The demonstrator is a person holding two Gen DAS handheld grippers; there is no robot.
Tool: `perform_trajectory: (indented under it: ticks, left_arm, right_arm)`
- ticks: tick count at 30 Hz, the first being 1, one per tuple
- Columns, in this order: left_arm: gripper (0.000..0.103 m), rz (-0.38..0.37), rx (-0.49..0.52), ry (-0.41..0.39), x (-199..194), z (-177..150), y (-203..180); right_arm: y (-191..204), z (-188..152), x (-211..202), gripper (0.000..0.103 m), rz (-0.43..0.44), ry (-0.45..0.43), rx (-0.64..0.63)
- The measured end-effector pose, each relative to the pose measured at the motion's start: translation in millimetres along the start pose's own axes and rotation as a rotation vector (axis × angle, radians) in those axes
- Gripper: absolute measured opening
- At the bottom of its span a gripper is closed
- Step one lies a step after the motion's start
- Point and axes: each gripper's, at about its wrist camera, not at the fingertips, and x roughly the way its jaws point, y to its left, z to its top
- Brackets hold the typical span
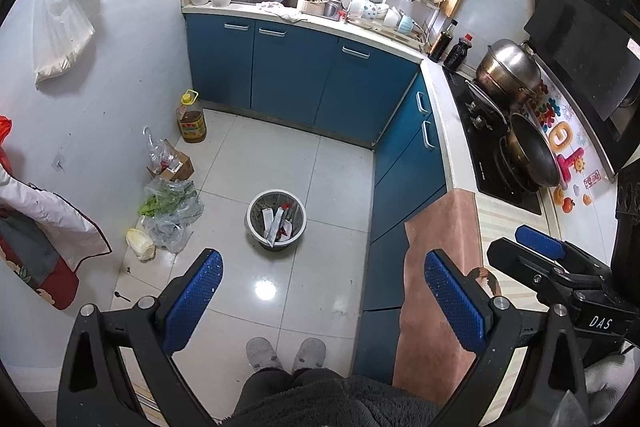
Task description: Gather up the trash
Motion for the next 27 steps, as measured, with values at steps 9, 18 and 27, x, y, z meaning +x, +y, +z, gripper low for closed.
perform_trajectory:
  ticks: [9, 18, 27]
  left_arm:
    - [0.103, -0.012, 0.017, 0.017, 0.5, -0.3, 0.7]
    - [0.103, -0.022, 0.019, 0.022, 1.7, 1.0, 1.2]
    - [0.103, -0.027, 0.015, 0.033, 3.6, -0.2, 2.1]
  right_arm:
    - [-3.9, -6.2, -1.1, 0.103, -0.001, 0.008, 0.007]
    - [-6.8, -7.1, -1.4, 0.103, -0.002, 0.008, 0.012]
    - [-8.2, -6.8, -1.3, 0.103, 0.004, 0.019, 0.012]
